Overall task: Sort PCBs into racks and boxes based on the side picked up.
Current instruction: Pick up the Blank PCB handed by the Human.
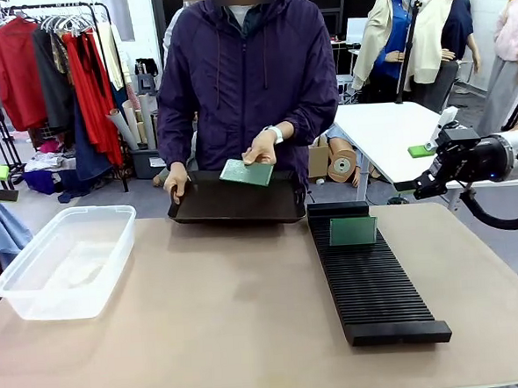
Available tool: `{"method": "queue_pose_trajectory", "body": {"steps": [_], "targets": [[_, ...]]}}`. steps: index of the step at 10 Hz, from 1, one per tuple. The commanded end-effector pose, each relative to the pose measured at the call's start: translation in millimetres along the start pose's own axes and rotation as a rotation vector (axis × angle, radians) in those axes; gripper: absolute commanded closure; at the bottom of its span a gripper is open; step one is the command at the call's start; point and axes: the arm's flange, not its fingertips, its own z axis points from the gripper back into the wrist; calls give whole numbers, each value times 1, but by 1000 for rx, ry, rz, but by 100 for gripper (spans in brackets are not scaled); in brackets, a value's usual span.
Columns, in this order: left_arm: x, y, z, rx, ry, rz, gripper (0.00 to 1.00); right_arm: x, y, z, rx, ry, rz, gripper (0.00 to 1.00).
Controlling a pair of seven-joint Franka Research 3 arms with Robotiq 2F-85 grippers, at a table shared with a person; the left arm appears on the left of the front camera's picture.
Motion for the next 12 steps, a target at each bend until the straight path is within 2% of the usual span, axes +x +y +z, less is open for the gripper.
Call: {"method": "queue_pose_trajectory", "body": {"steps": [1, 12], "targets": [[1, -2, 0, -3, -3, 5, 0, 2, -3, 1, 3, -4, -3, 0], [1, -2, 0, -3, -3, 5, 0, 2, -3, 1, 3, -4, -3, 0]]}}
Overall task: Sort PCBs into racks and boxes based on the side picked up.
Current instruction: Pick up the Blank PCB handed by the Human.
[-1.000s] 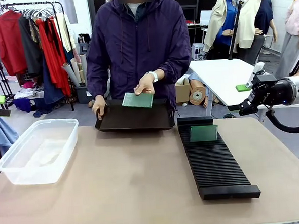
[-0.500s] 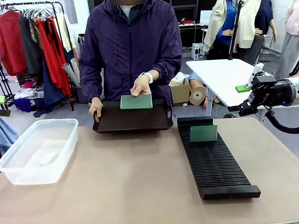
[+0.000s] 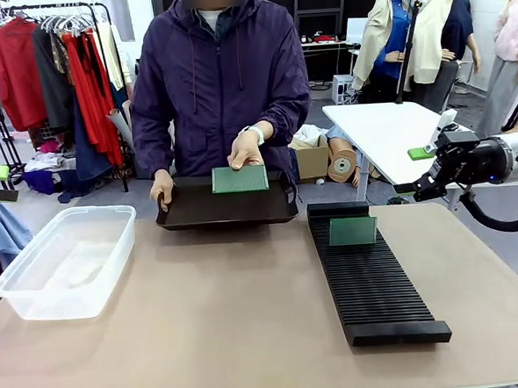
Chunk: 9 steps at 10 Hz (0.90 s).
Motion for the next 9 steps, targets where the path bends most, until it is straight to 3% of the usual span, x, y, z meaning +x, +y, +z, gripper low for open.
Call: {"method": "queue_pose_trajectory", "body": {"steps": [1, 4, 9], "targets": [[1, -2, 0, -3, -3, 5, 0, 0, 0, 0, 0, 0, 0, 0], [1, -2, 0, -3, -3, 5, 0, 12, 1, -24, -107, -27, 16, 0], [1, -2, 0, -3, -3, 5, 0, 52, -5, -61, -148, -48, 18, 0]]}}
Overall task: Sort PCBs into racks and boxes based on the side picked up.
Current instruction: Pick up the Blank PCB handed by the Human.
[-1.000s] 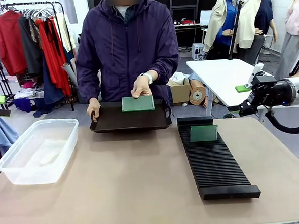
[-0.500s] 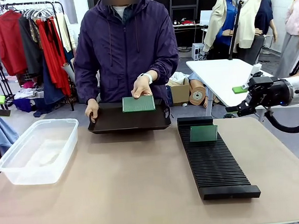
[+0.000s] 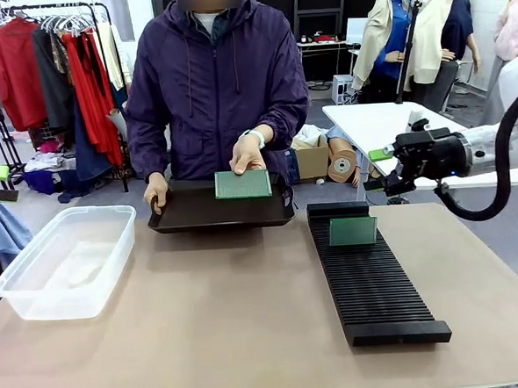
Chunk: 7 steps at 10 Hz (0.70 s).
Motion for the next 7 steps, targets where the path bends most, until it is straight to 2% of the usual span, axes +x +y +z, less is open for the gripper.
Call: {"method": "queue_pose_trajectory", "body": {"steps": [1, 7], "targets": [[1, -2, 0, -4, -3, 5, 0, 21, 0, -15, -38, -7, -30, 0], [1, -2, 0, -4, -3, 5, 0, 54, -40, -67, -24, -8, 41, 0]]}}
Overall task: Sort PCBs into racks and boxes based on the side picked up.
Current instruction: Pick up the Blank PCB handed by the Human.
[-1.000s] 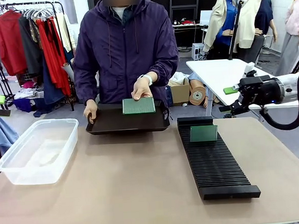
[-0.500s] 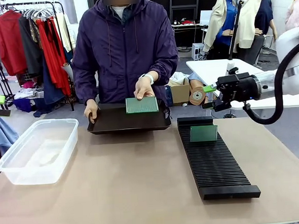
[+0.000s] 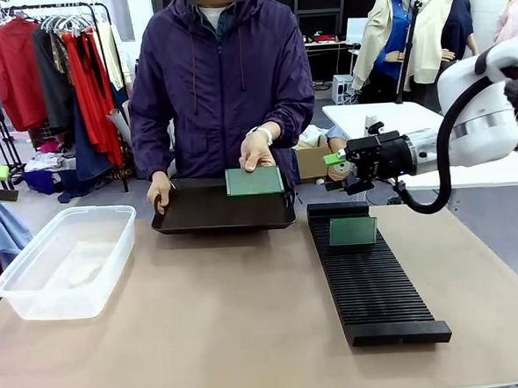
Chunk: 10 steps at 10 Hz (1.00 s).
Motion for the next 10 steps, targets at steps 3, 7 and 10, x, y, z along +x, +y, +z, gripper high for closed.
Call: {"method": "queue_pose_trajectory", "body": {"steps": [3, 7, 10], "targets": [[0, -2, 0, -4, -3, 5, 0, 21, -33, -33, 59, -42, 45, 0], [0, -2, 0, -4, -3, 5, 0, 44, -40, -62, 123, -22, 62, 0], [0, -2, 0, -4, -3, 5, 0, 55, -34, -77, 141, -1, 78, 0]]}}
